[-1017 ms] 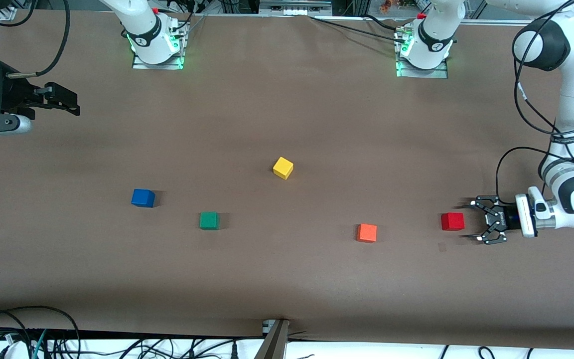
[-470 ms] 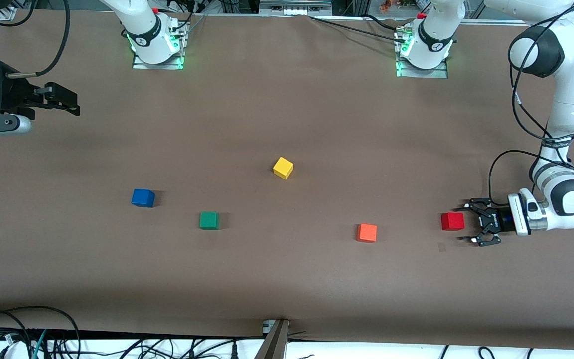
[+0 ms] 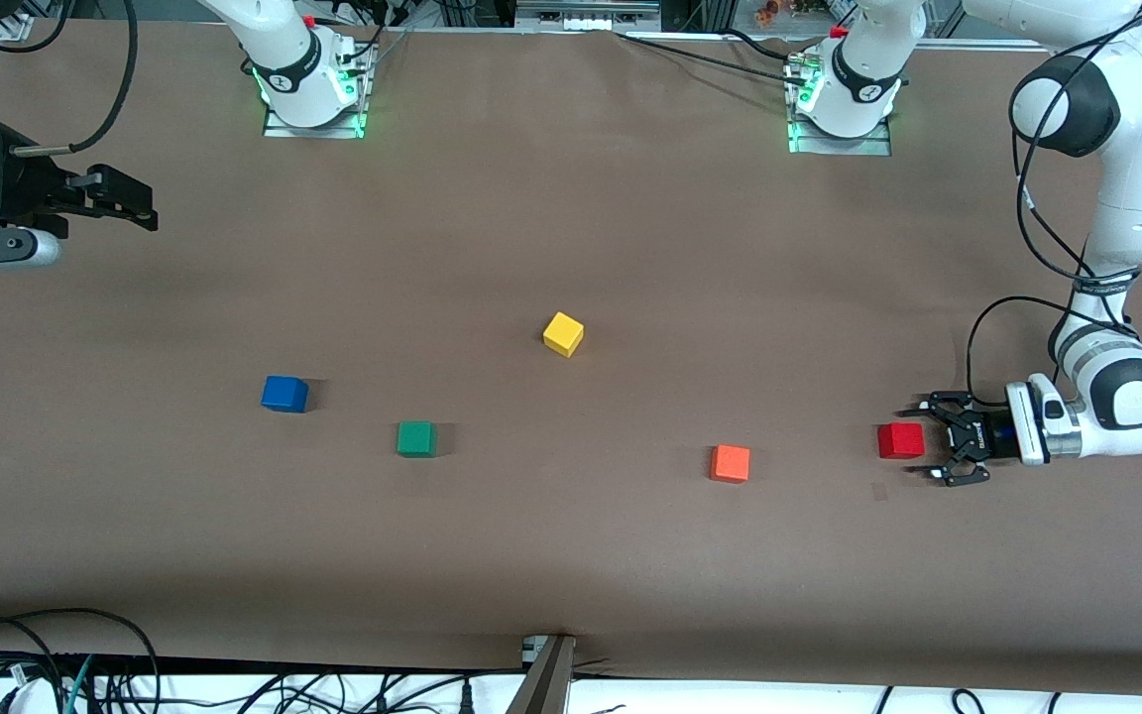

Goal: Pass red block to right arm, stack on blue
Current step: 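Close the left gripper on the red cube and lift it, then carry the red cube toward the right gripper while the right gripper approaches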

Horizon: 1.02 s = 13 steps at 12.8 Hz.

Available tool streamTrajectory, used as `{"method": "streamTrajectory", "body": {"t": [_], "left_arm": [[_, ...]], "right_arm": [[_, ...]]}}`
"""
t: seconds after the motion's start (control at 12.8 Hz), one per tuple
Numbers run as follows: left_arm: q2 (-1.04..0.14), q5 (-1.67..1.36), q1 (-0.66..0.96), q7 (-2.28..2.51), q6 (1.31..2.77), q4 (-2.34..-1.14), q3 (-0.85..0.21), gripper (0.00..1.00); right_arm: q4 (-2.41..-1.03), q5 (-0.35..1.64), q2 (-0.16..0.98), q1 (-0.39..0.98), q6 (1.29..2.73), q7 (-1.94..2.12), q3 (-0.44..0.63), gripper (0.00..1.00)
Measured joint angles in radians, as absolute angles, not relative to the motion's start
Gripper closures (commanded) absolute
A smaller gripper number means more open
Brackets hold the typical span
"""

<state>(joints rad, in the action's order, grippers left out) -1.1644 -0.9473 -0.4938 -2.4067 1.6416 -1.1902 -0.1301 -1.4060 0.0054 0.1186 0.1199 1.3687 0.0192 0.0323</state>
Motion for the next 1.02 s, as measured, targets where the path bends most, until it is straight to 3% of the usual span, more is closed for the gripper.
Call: {"method": "streamTrajectory", "body": {"t": [0.08,0.23,0.63,1.02], "left_arm": [[-1.164,-0.947,-0.494,-2.416,1.639,-1.189,-0.13,0.5],[-1.164,-0.947,-0.494,-2.423,1.637,-1.184,-0.13,1.0],[-1.164,-0.948,-0.496,-2.427,1.621,-1.171,-0.149,1.0],[-1.155,-0.948,-0.436,-2.295,1.599,-1.157,-0.296,1.0]], "right_arm": [[-1.406,0.005,0.119,0.12,1.369,0.019,0.033,0.0],[-1.406,0.005,0.12,0.12,1.369,0.019,0.033,0.0],[-1.406,0.005,0.13,0.123,1.368,0.019,0.03,0.0],[-1.406,0.008,0.148,0.126,1.368,0.019,0.027,0.0]]}}
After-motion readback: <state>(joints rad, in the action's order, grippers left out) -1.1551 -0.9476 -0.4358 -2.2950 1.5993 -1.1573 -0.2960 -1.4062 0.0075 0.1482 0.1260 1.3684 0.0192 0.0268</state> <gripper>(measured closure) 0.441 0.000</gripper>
